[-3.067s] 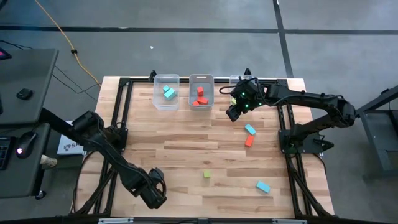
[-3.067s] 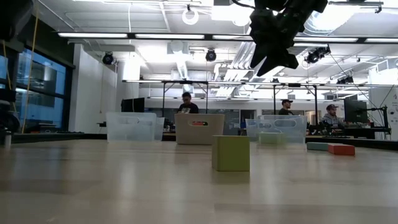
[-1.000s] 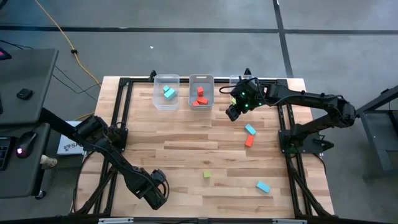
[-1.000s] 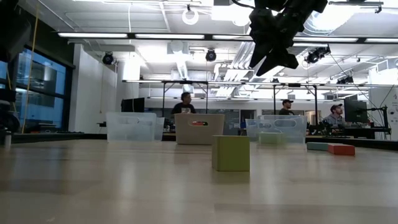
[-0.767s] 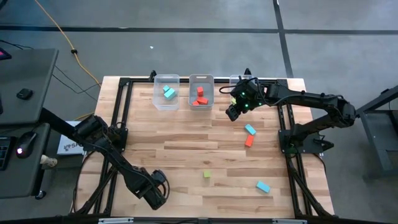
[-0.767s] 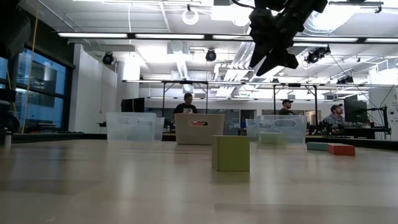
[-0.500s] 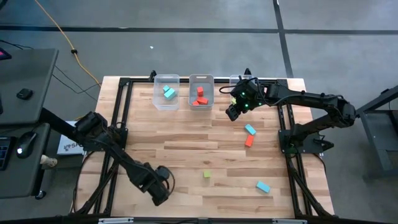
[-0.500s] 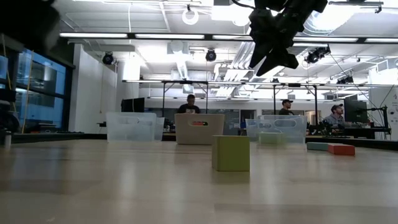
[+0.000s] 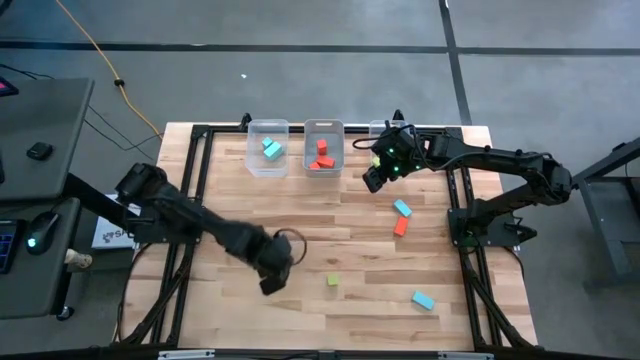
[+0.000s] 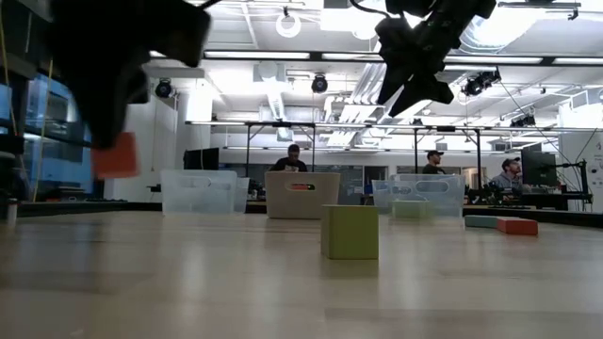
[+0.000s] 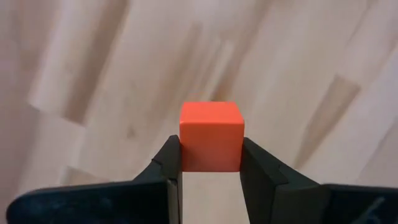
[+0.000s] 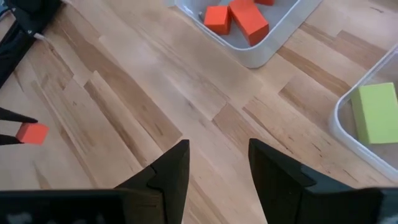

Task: Sort & place blocks by color
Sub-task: Put the orange cube block into the gray bin

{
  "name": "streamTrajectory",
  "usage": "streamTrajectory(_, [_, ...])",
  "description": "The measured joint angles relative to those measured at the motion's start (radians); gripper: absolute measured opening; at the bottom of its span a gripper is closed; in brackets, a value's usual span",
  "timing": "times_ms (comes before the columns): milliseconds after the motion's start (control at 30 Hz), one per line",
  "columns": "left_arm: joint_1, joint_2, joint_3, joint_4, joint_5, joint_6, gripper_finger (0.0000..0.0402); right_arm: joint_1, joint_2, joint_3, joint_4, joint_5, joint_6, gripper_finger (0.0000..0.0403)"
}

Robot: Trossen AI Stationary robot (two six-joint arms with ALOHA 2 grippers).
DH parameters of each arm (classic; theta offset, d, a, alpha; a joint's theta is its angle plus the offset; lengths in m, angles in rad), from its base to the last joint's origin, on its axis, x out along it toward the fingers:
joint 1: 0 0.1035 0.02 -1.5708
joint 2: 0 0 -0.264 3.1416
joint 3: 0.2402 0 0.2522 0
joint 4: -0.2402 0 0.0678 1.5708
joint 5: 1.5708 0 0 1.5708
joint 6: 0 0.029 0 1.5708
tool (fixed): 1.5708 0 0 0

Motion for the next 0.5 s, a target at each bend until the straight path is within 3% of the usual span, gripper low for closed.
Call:
streamTrajectory(200, [0.157,-0.066,0.000,0.027,-0.029,0.176,0.0073,0.000,0.000,0.000,-0.001,0.043,0.001,0.0154])
streamTrajectory(500, [0.417,-0.155,0.000,0.200,-0.022,0.424,0.0073,0.000,0.000,0.000,0.005,0.081,0.017,0.0154])
